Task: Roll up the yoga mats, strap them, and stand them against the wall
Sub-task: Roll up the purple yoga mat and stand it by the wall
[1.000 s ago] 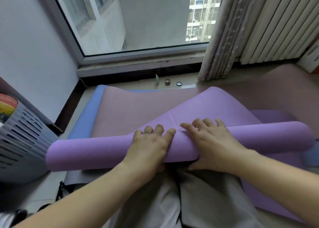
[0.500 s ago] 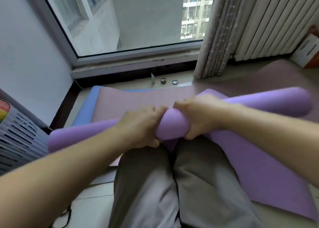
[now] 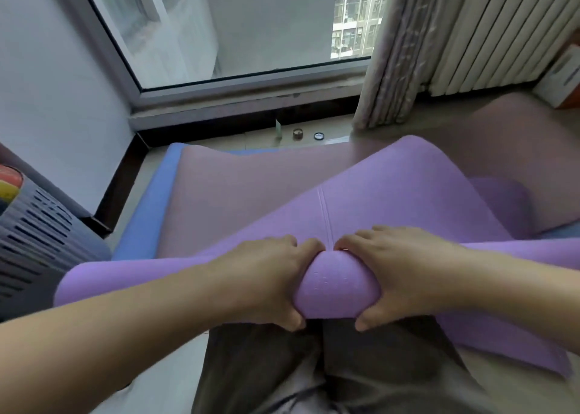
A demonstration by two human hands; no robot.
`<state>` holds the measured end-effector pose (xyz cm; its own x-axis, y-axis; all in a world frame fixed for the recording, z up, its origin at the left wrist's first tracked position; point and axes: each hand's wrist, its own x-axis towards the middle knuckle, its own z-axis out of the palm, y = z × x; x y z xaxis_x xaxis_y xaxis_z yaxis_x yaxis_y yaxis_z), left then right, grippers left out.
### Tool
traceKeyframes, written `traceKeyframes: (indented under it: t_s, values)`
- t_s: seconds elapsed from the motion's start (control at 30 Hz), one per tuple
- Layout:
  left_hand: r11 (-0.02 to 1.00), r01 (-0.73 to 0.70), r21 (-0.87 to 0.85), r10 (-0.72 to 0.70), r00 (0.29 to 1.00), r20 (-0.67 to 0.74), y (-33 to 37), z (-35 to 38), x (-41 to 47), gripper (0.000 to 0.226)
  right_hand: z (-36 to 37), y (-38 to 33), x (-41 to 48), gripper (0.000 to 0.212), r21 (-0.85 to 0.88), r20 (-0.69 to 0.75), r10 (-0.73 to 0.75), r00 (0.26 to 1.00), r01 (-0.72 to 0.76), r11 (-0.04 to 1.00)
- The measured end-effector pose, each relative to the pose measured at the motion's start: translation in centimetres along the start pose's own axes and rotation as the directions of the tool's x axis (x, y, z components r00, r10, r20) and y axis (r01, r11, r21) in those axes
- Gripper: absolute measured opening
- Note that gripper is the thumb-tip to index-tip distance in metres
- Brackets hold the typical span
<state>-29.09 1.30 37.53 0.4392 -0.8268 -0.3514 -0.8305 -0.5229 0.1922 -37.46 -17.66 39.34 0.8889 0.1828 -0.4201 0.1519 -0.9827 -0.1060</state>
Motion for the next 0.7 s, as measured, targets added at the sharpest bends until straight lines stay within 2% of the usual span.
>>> traceKeyframes:
  t_s: [0.1, 0.17, 0.23, 0.3, 0.37, 0.43, 0.5, 0.53, 0.63, 0.7]
  values:
    - [0.99, 0.033, -0.14, -0.024, 0.997, 0.067, -0.5, 0.7, 0.5, 0.075, 2.5, -0.4, -2.0, 0.091, -0.197, -0.279, -0.061, 0.958, 0.005, 0.98]
    - [0.973, 0.063, -0.224, -0.026, 0.987, 0.162, -1.3, 0.1, 1.3, 0.077, 3.6, -0.4, -2.4, 0.099, -0.232, -0.396, -0.073, 0.915, -0.023, 0.972]
    - [0.961, 0.104, -0.256, -0.031, 0.961, 0.274, -1.8, -0.7, 2.1, 0.078, 4.2, -0.4, -1.9, 0.11, -0.231, -0.372, -0.041, 0.927, -0.05, 0.972]
    - [0.967, 0.131, -0.22, -0.057, 0.947, 0.316, -2.0, -1.4, 2.6, 0.08, 3.9, -0.5, -0.9, 0.11, -0.224, -0.282, -0.01, 0.959, -0.056, 0.973]
    - [0.987, 0.125, -0.1, -0.098, 0.967, 0.236, -1.8, -1.6, 2.3, 0.083, 3.2, -0.4, -0.2, 0.098, -0.158, -0.205, 0.014, 0.979, -0.047, 0.986]
    - [0.99, 0.114, 0.088, -0.117, 0.993, 0.033, -1.0, -1.1, 1.5, 0.086, 2.6, 0.0, 0.4, 0.09, -0.116, -0.159, 0.031, 0.987, -0.049, 0.992]
    - [0.955, 0.139, 0.261, -0.082, 0.973, -0.216, 0.1, 0.7, 0.7, 0.091, 2.2, 0.7, 1.1, 0.087, -0.07, -0.125, 0.035, 0.992, -0.044, 0.997]
    - [0.939, 0.163, 0.302, -0.072, 0.954, -0.291, 0.6, 1.6, 0.4, 0.096, 1.8, 0.9, 1.4, 0.087, -0.04, -0.096, 0.033, 0.995, -0.037, 0.999]
    - [0.948, 0.158, 0.277, -0.017, 0.892, -0.451, -0.1, 3.8, 0.9, 0.101, 0.8, 1.7, 2.5, 0.088, 0.064, -0.005, 0.022, 1.0, -0.022, 0.998]
    - [0.959, 0.131, 0.251, -0.017, 0.912, -0.41, -0.7, 3.6, 1.5, 0.095, 0.4, 1.8, 2.5, 0.092, 0.043, -0.001, 0.024, 1.0, -0.024, 0.999]
